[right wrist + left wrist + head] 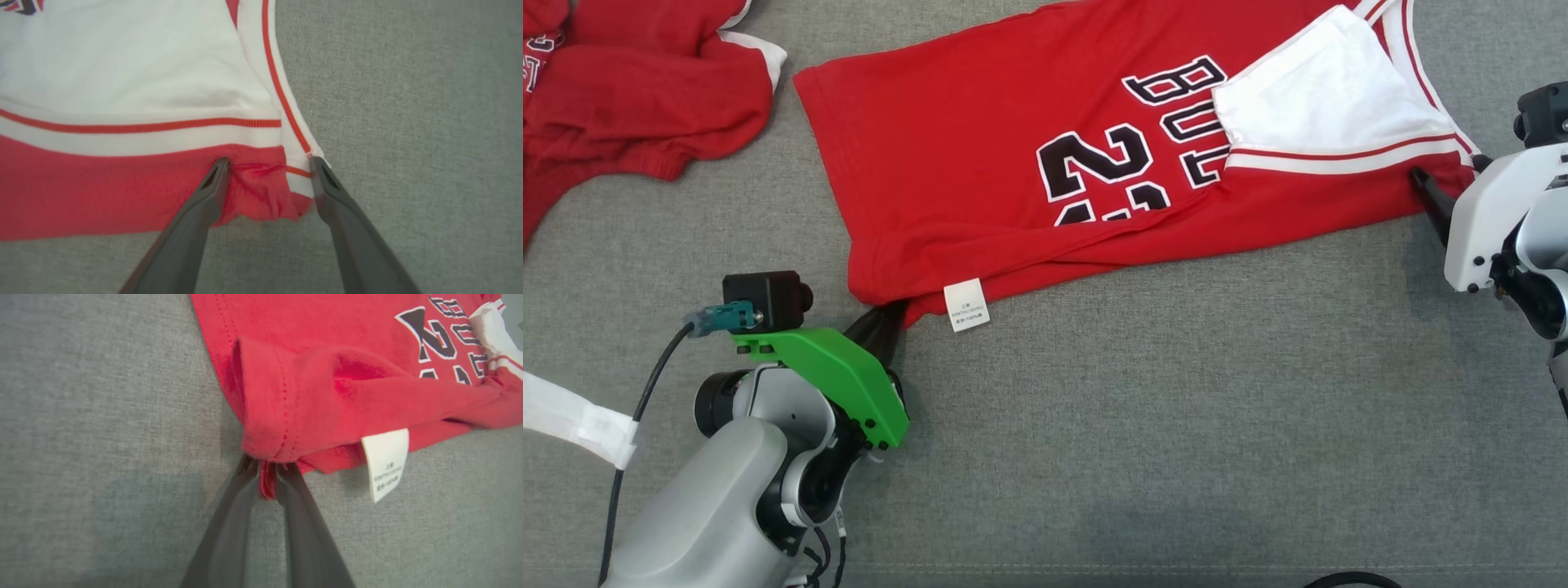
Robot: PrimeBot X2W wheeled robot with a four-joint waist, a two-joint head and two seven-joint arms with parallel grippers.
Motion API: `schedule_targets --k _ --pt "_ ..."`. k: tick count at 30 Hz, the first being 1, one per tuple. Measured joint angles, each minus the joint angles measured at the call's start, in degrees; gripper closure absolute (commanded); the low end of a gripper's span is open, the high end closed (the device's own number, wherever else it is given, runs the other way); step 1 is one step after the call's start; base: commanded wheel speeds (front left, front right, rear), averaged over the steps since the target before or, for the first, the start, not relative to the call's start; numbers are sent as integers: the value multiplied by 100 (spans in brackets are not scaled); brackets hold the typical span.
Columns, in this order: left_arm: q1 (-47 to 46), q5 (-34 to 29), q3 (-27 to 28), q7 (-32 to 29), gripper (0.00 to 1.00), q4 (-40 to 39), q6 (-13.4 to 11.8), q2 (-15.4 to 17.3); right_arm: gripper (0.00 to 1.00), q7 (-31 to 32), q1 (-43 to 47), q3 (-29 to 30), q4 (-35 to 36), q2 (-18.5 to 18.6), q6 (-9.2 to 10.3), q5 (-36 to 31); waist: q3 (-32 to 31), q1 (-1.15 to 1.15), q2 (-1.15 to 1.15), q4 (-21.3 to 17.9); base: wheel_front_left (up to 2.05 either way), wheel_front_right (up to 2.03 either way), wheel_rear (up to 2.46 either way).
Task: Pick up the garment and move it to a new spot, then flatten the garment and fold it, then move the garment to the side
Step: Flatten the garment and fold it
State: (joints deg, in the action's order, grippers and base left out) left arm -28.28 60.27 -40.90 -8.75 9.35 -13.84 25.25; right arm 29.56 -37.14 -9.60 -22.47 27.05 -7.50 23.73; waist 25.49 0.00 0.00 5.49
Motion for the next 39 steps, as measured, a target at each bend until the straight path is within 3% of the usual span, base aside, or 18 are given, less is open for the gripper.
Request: schedule_targets --k 2,3,4,5,11,21,29,39 --pt "-40 12 -35 -35 100 44 69 -23 0 188 -9 52 -4 -48 0 49 -8 0 0 4 0 0 0" --pt "-51 12 -53 -53 100 62 90 -42 26 298 -8 48 -4 -74 1 89 -15 0 0 5 0 0 0" --pt "-58 14 -69 -74 100 75 133 -41 82 405 -7 33 12 -79 3 131 -25 0 0 4 0 0 0" --pt "-68 29 -81 -99 100 89 187 -40 100 483 -5 16 42 -76 3 194 -36 0 0 3 0 0 0" --pt "-103 229 -225 -571 100 11 581 93 100 1135 -14 -110 153 8 2 682 -158 0 0 1 0 0 0" --pt "-665 1257 -35 -2208 100 -553 1182 843 100 2752 -442 -63 390 169 2 1321 -442 0 0 52 0 0 0" --pt "-1284 2025 393 -3283 100 -766 1187 1446 100 3816 -848 292 638 76 2 1415 -589 0 0 -28 0 0 0" --pt "-1024 2971 693 -3909 100 -1168 1296 1875 100 4597 -597 953 1131 -199 2 1667 -674 0 0 -253 0 0 0"
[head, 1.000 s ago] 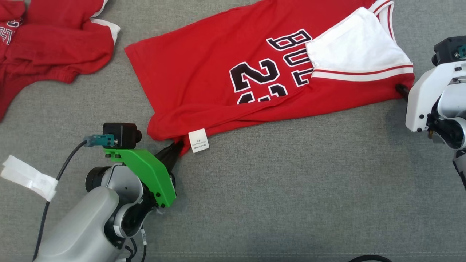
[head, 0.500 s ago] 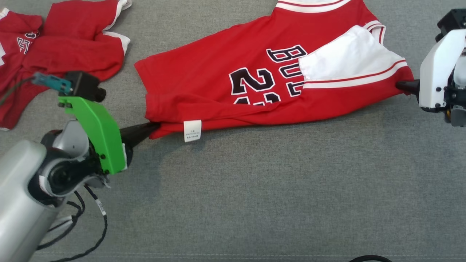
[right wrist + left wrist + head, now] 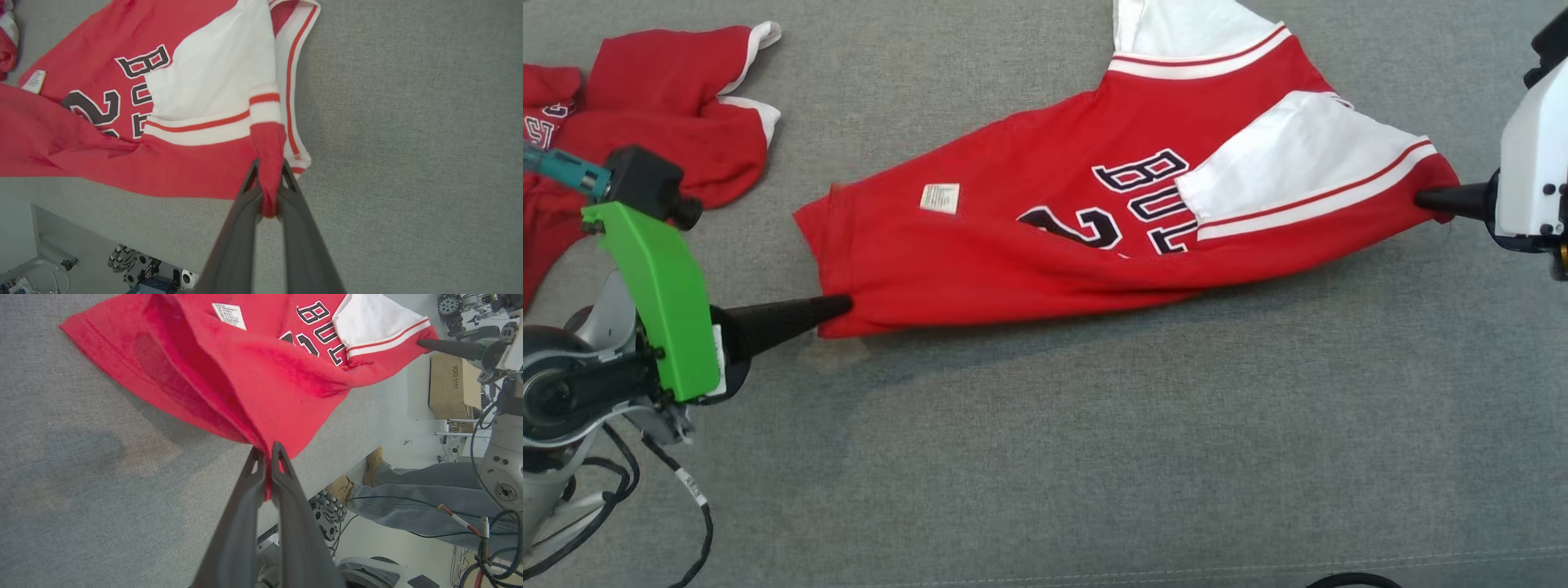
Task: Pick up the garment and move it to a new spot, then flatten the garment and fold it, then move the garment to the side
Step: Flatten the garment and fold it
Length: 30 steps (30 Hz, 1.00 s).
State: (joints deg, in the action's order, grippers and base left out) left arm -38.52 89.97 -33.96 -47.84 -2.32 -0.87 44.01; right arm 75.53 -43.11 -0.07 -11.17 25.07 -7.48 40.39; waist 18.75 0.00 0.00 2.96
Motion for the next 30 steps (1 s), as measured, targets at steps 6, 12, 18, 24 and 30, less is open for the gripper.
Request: schedule_targets --k 6,12,18,24,30 --pt "437 26 88 108 100 -289 74 368 100 285 400 361 495 -52 0 92 -10 0 0 -176 0 0 0" --pt "1320 -218 33 622 100 -489 266 664 100 202 1614 561 1366 -210 0 446 -25 0 0 -382 0 0 0" --pt "2268 -469 -47 1269 100 -677 390 839 100 -119 3096 973 2279 -437 0 767 -13 0 0 -453 0 0 0" --pt "2887 -661 -8 1846 100 -836 425 975 100 -531 3987 1181 2732 -598 0 812 -23 0 0 -482 0 0 0" --pt "3142 -923 -119 2209 100 -850 387 859 100 -1184 4072 873 2594 -622 0 635 14 0 0 -465 0 0 0"
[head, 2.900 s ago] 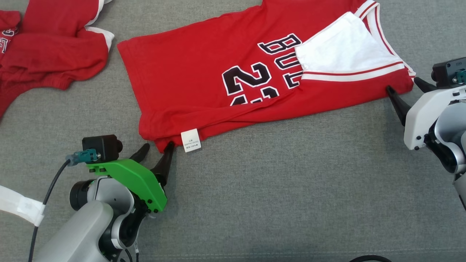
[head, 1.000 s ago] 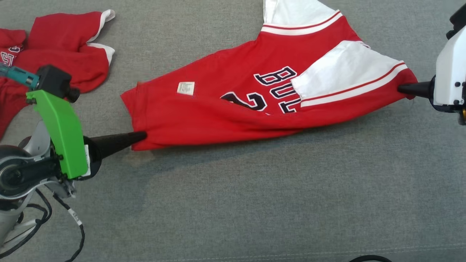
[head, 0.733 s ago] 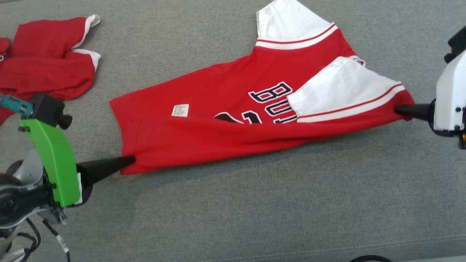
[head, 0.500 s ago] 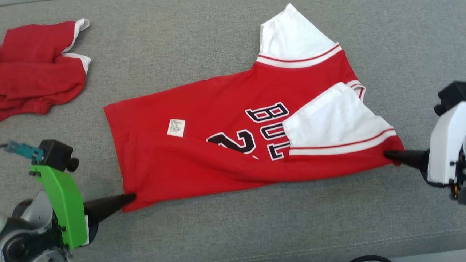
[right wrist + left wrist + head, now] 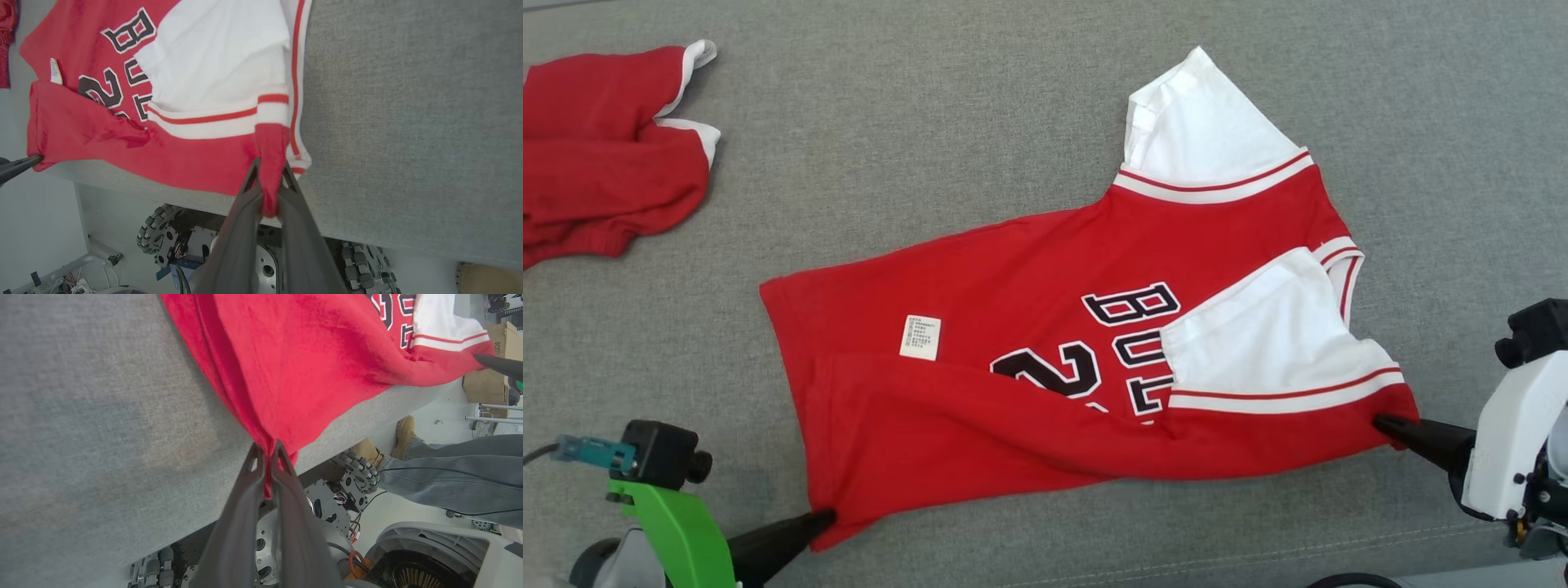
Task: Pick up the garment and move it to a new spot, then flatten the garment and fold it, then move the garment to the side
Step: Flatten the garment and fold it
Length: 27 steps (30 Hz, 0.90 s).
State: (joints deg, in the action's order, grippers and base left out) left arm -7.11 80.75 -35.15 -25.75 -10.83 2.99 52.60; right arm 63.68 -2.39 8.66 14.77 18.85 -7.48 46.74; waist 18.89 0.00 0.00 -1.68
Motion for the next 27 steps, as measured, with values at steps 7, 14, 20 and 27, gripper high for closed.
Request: schedule_targets --k 7,14,20,27 --pt "197 -393 -225 297 58 59 -4 -236 100 -679 6 -325 -250 214 -1 -83 -42 0 0 93 0 0 0" --pt "380 -657 -280 624 0 235 -89 -338 100 -1059 154 -426 -469 509 0 -109 -164 0 0 171 0 0 0" --pt "403 -678 -232 770 0 331 -169 -438 0 -1456 218 -514 -589 772 -1 -308 -314 0 0 233 0 0 0" --pt "294 -1060 172 1407 0 202 -532 -417 0 -1759 -131 -532 -486 1147 -1 -466 -377 0 0 274 0 0 0"
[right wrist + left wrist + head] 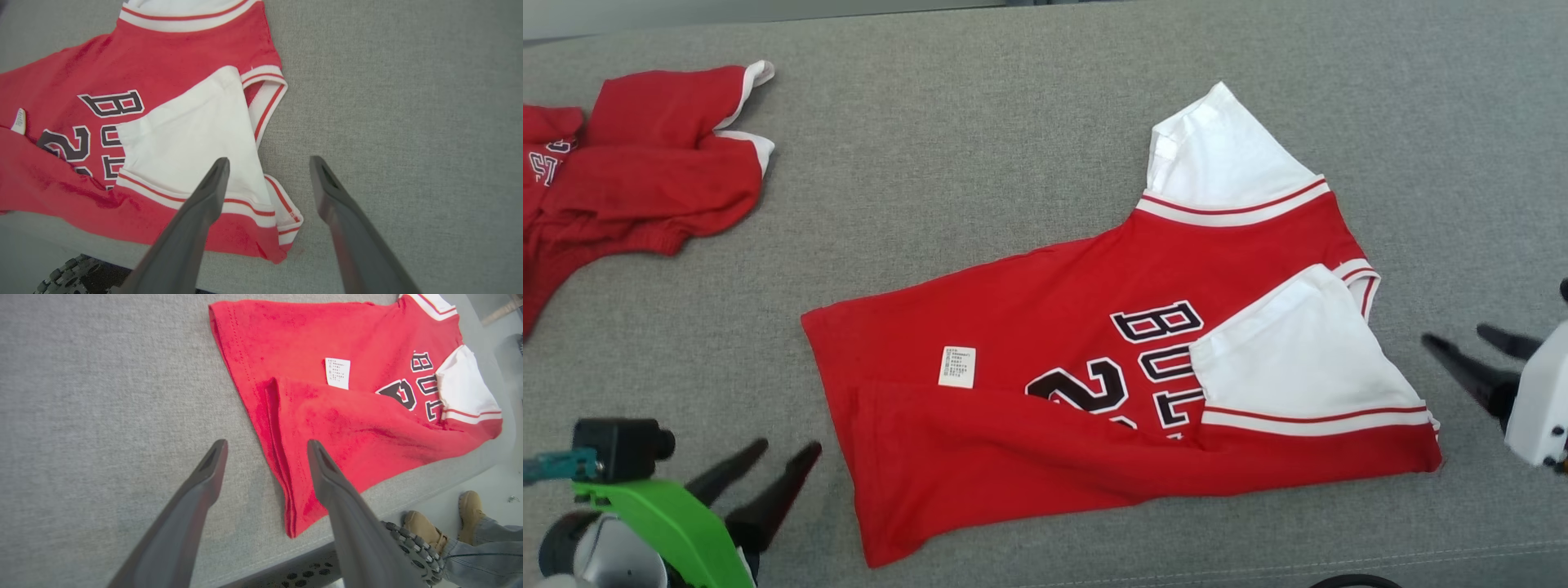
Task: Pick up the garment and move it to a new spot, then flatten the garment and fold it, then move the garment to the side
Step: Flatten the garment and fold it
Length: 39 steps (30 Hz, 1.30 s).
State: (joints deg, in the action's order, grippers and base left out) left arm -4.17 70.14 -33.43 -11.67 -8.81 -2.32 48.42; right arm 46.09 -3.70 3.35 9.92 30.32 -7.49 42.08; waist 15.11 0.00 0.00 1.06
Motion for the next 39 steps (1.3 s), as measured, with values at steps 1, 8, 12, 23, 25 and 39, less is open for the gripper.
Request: schedule_targets --k 1,8,12,23,25,39 --pt "-103 -122 64 113 0 -23 -77 -18 0 -43 -203 -16 36 75 0 -54 26 0 0 2 0 0 0" --pt "-1251 -869 -220 -99 0 281 -266 -508 0 -350 -1858 -475 -365 244 0 -746 323 0 0 127 0 0 0" --pt "-2120 -982 -510 -490 0 895 -60 -1063 0 -226 -2835 -797 -975 209 0 -1081 549 0 0 336 0 0 0" --pt "-3474 -1202 -946 -788 0 2639 542 -2079 0 -188 -4396 -1374 -2711 32 -1 -1826 1081 0 0 1143 0 0 0" --pt "-3577 -1222 -987 -770 0 2799 622 -2182 0 -240 -4469 -1425 -2950 9 -1 -1890 1143 0 0 1281 0 0 0" --pt "-4007 -854 -1068 -740 0 3301 939 -2611 0 -733 -4930 -1381 -3761 12 -1 -2159 1506 0 0 1674 0 0 0"
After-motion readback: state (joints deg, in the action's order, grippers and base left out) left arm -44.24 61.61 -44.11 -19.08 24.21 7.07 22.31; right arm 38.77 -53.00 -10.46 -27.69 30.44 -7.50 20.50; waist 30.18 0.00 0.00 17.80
